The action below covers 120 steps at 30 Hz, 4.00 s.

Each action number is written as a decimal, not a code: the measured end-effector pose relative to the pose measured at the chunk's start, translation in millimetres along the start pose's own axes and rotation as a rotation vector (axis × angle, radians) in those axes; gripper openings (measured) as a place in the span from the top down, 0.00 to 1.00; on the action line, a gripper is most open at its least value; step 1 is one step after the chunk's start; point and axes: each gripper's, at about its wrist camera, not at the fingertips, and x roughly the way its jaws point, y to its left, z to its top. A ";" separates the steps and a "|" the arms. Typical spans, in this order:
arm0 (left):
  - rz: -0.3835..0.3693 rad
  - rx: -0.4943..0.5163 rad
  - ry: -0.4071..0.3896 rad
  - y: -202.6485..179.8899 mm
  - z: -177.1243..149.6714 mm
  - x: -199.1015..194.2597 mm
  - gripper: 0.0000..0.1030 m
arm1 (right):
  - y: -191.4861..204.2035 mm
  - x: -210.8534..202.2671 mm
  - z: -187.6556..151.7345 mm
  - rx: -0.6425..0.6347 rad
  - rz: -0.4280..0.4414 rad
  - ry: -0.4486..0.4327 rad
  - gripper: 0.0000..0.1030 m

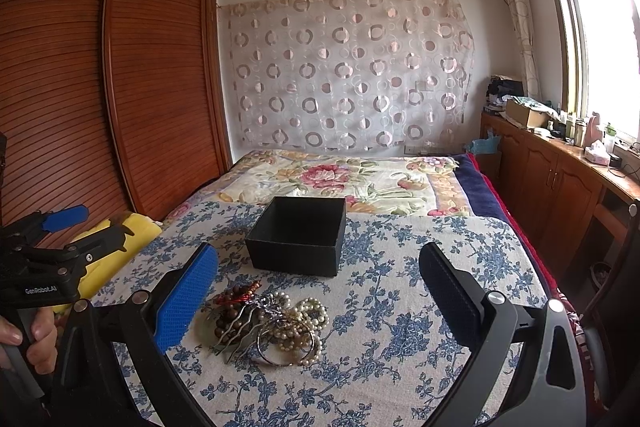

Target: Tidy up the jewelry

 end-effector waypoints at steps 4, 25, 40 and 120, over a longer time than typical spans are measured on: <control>0.000 0.002 0.004 -1.8 -0.8 1.1 0.07 | -0.1 0.0 0.3 0.000 0.000 0.001 0.02; -0.060 -0.016 0.105 9.5 -32.3 43.3 0.07 | -10.0 35.0 -25.5 -0.029 0.013 0.083 0.02; -0.164 0.023 0.226 -1.8 -57.3 80.2 0.07 | -3.7 97.1 -68.1 -0.105 0.197 0.350 0.70; -0.251 0.120 0.138 -7.2 42.7 137.5 0.98 | -6.3 177.4 18.6 -0.146 0.170 0.270 0.96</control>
